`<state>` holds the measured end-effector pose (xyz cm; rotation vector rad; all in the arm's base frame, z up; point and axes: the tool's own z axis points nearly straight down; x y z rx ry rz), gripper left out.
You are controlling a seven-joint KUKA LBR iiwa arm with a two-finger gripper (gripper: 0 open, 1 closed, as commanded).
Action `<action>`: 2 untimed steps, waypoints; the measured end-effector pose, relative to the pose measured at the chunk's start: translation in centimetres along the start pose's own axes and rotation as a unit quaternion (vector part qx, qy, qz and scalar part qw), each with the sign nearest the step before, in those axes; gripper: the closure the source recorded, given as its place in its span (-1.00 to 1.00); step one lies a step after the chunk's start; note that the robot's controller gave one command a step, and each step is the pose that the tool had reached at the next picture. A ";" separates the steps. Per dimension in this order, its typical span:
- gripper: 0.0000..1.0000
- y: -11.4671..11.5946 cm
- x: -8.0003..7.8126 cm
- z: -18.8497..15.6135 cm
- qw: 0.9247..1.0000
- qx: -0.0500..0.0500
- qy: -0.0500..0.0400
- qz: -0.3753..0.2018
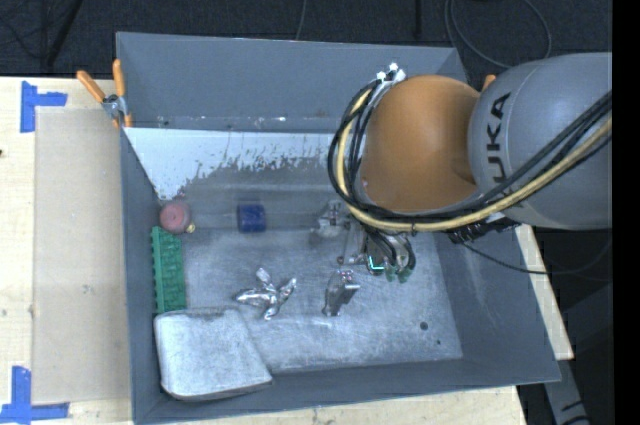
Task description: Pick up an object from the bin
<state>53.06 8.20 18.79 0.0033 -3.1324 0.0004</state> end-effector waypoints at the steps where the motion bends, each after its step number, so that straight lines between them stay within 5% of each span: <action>1: -1.00 6.8 -2.0 11.6 0.988 0.001 -0.004 -0.157; 2: -1.00 6.6 -1.1 8.7 0.994 0.000 -0.005 -0.113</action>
Offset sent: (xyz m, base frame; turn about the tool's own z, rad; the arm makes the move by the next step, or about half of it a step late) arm 0.0179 0.0667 -0.1179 -0.3162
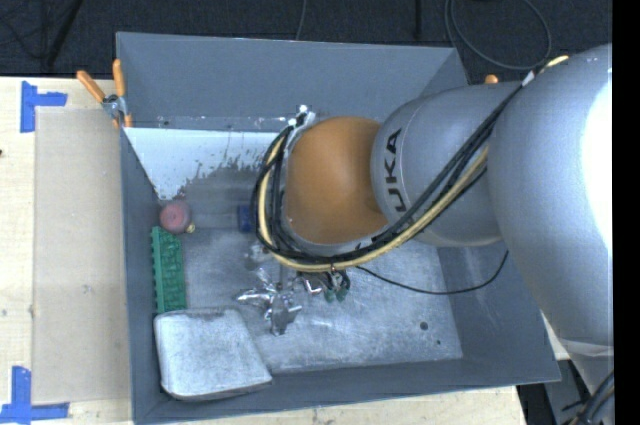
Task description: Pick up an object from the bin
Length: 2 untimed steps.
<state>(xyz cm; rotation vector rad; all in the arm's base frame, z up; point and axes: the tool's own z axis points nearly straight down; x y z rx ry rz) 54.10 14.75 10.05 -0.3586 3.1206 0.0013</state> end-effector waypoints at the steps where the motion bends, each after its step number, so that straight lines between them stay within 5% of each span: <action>1: -1.00 0.5 1.0 0.1 1.000 0.000 0.002 -0.004; 2: -1.00 1.7 0.3 2.9 0.997 0.001 0.001 -0.071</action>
Offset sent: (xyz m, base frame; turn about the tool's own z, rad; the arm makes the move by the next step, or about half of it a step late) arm -0.0100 0.0029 -0.0005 -0.0100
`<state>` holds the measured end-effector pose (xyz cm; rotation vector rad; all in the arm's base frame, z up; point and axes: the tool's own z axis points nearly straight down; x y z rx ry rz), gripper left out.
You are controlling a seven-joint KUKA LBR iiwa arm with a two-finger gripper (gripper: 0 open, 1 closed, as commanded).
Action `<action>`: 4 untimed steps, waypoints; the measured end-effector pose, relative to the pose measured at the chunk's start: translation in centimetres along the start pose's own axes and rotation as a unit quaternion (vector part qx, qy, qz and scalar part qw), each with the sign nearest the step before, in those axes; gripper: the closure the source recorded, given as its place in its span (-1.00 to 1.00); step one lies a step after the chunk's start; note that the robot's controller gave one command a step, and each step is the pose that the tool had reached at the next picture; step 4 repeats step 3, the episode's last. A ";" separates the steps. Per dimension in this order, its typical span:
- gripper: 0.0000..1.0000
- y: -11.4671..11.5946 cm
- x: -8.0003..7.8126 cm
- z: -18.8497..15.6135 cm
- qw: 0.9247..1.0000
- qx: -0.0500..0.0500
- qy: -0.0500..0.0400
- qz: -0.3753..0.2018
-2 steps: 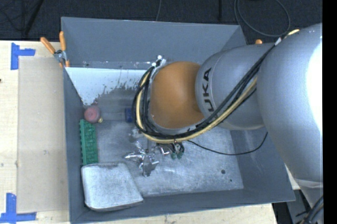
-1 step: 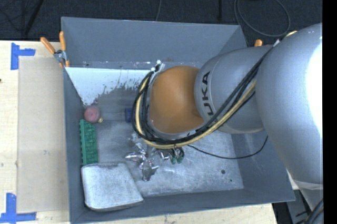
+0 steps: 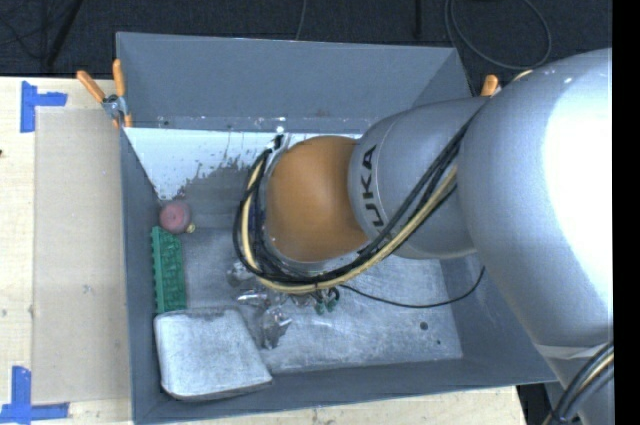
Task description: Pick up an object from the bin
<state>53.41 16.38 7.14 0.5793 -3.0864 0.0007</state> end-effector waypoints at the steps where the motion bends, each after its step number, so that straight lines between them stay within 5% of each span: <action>1: -1.00 -0.1 0.0 0.0 1.000 -0.001 0.000 0.003; 2: 1.00 0.0 0.0 -0.2 1.000 -0.001 0.001 0.003; 3: 1.00 0.0 -0.2 -6.9 1.000 0.000 -0.004 0.005; 4: 1.00 0.0 -0.2 -6.9 1.000 0.000 -0.004 0.005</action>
Offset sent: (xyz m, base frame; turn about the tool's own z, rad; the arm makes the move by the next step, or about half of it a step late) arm 0.0000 0.0000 0.0000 0.0000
